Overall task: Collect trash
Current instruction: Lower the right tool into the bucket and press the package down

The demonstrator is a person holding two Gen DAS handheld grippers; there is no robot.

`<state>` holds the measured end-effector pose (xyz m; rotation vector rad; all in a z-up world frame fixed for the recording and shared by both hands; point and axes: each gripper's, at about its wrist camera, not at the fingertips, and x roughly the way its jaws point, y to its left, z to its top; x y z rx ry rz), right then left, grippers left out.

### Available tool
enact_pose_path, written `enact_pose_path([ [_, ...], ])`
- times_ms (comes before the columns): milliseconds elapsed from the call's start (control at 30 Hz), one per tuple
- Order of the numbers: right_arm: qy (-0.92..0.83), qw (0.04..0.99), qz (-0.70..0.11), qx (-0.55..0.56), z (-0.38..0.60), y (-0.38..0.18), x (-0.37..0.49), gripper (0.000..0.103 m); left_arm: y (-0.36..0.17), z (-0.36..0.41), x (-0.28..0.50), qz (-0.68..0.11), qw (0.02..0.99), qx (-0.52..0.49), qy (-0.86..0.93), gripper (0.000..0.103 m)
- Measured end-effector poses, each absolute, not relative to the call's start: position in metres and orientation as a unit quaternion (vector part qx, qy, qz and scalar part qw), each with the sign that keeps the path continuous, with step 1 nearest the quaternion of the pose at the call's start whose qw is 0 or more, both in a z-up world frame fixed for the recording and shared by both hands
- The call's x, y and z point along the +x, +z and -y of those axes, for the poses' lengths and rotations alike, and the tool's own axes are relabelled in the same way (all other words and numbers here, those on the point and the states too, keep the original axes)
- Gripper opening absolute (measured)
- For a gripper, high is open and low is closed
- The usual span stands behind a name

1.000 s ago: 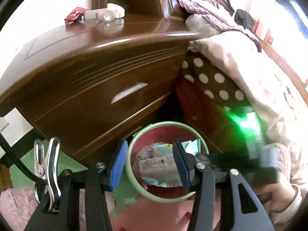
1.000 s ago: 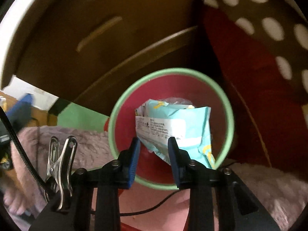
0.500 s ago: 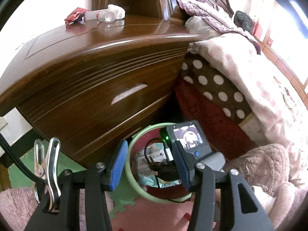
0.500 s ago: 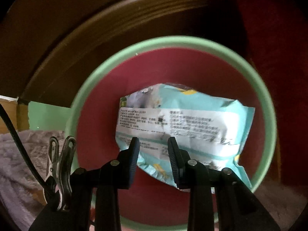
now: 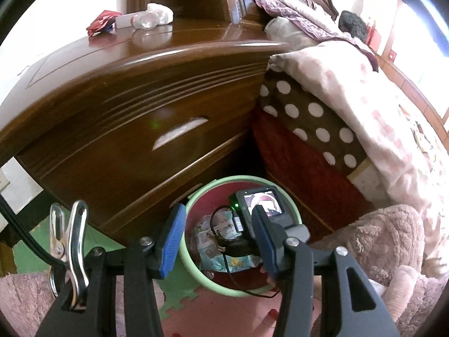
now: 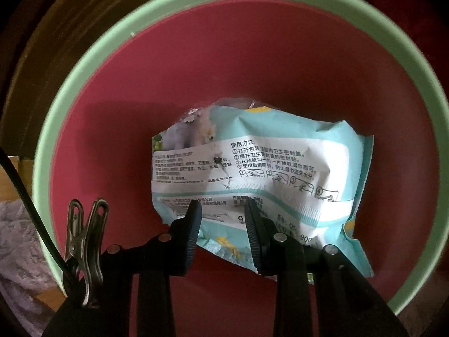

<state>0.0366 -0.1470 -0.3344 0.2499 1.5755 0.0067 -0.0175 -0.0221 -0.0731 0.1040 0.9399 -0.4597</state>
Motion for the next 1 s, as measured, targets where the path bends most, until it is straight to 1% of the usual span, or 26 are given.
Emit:
enact_pose_path([
  [300,0.003,0.688,-0.718,0.106,0.150,-0.346,0.040,0.032,-0.074,0.027,-0.020,-0.449,0.865,0.057,-0.220,0.051],
  [500,-0.001,0.680,-0.725,0.105,0.142,-0.349,0.058,0.028,-0.075,0.030,-0.021,-0.449,0.863,0.063,-0.220,0.051],
  [833,-0.001,0.675,-0.731,0.099,0.139,-0.353,0.071,0.028,-0.074,0.030,-0.023,-0.447,0.865,0.063,-0.218,0.051],
  [1000,-0.004,0.674,-0.733,0.091,0.126,-0.378,0.070,0.028,-0.071,0.030,-0.025,-0.445,0.866,0.064,-0.218,0.051],
])
